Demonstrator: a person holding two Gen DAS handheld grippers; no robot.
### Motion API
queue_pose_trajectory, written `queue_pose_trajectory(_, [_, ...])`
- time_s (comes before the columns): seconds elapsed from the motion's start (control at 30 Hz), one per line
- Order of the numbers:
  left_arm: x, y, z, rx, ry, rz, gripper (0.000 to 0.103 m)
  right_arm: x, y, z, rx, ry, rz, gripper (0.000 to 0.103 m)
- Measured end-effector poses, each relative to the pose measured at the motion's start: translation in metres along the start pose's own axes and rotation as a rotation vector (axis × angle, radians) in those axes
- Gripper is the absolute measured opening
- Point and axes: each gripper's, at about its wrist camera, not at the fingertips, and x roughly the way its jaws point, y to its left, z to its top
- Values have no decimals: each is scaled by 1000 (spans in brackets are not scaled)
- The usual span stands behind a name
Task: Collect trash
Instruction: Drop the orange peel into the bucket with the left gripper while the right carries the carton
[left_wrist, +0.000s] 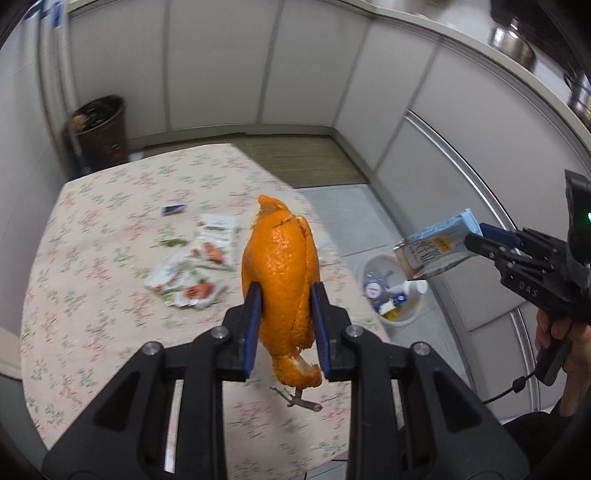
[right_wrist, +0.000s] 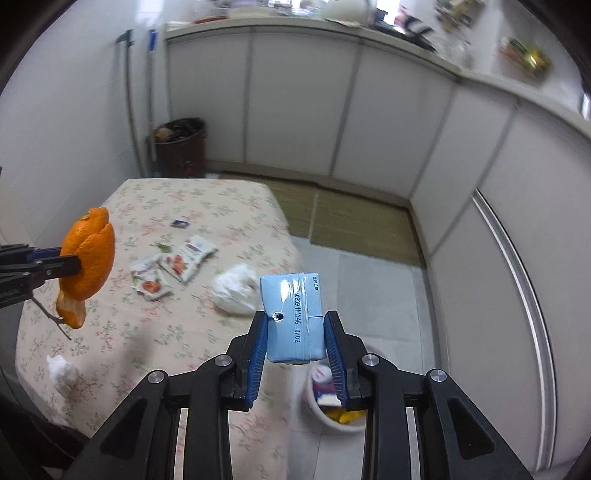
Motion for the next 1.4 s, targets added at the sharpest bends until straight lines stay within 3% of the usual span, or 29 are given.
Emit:
queue_pose_trajectory(0.27, [72, -102, 13, 138, 62, -118, 28, 17, -87, -26, 145, 48, -80, 31])
queue_pose_trajectory(0.5, [156, -158, 28, 131, 123, -201, 28, 37, -150, -55, 278, 97, -103, 31])
queue_pose_trajectory(0.8, [275, -191, 37, 70, 399, -226, 28, 47, -189, -74, 378, 105, -77, 31])
queue_pose_trajectory(0.97, [332, -193, 36, -6, 599, -217, 28, 56, -199, -77, 405, 119, -83, 31])
queue_pose_trajectory(1.17, [356, -206, 26, -2, 621, -164, 29, 57, -204, -77, 447, 117, -83, 31])
queue_pose_trajectory(1.3, [356, -213, 29, 30, 593, -149, 33, 57, -203, -78, 435, 125, -94, 31])
queue_pose_trajectory(1.33, [351, -213, 32, 39, 581, -153, 35, 58, -202, -78, 436, 128, -94, 31])
queue_pose_trajectory(1.4, [340, -211, 34, 43, 558, -165, 52, 61, -202, -78, 437, 133, -95, 31])
